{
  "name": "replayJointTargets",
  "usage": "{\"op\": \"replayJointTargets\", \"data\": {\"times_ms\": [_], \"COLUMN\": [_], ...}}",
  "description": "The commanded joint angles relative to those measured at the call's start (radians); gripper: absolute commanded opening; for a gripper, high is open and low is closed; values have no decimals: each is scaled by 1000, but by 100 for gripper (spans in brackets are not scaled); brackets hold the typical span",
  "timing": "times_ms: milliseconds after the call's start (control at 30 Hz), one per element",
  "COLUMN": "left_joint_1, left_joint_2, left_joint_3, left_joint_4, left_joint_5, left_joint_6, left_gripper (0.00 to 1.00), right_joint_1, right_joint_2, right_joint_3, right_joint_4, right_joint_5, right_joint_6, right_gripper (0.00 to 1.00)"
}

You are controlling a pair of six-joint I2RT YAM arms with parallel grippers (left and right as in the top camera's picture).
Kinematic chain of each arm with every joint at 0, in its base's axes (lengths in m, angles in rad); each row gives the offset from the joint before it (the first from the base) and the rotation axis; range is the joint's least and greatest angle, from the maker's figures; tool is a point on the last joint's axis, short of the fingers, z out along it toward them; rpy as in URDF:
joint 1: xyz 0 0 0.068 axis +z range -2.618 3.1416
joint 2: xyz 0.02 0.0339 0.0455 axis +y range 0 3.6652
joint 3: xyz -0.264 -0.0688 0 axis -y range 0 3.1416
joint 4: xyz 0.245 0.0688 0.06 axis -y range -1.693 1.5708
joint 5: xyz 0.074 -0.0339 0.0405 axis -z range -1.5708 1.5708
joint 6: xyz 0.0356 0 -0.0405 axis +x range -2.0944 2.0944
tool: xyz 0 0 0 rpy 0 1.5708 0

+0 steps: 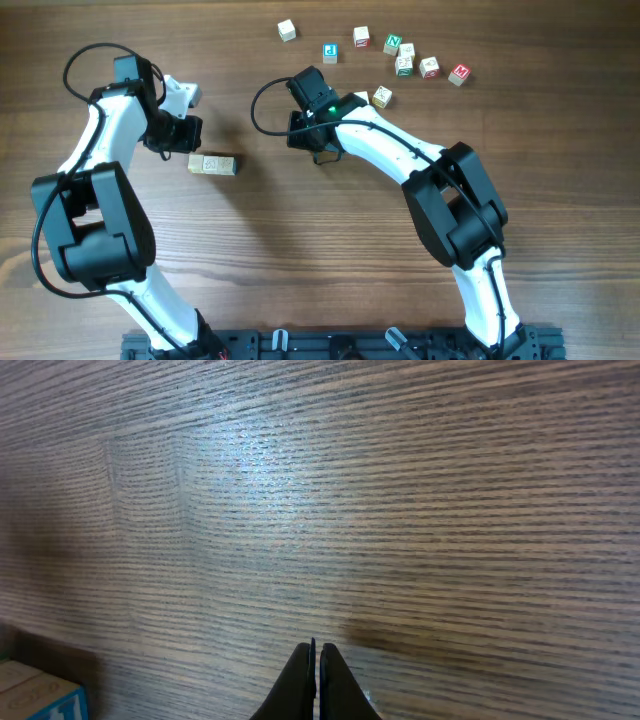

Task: Form a horizontal line
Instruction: 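Withdraw both grippers upward away from the block row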

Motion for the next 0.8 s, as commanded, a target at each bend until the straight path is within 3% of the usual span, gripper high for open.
{"op": "replayJointTargets", "data": {"times_ms": [0, 333, 767], "left_joint_1": [-2, -2, -2], "left_joint_2": [16, 16, 60], "left_joint_3": [11, 11, 11], "left_joint_4": [-16, -51, 13], "left_joint_5": [-2, -2, 26], "left_joint_6": [19, 20, 19], "left_gripper": [4, 4, 4], "right_joint_1": [3, 3, 3], "right_joint_2": [-27, -27, -27], "right_joint_3": [-10, -10, -10], "right_joint_4": [-3, -7, -7], "right_joint_5": [11, 11, 11], "right_joint_6": [14, 14, 14], "right_gripper": [4, 5, 5]}}
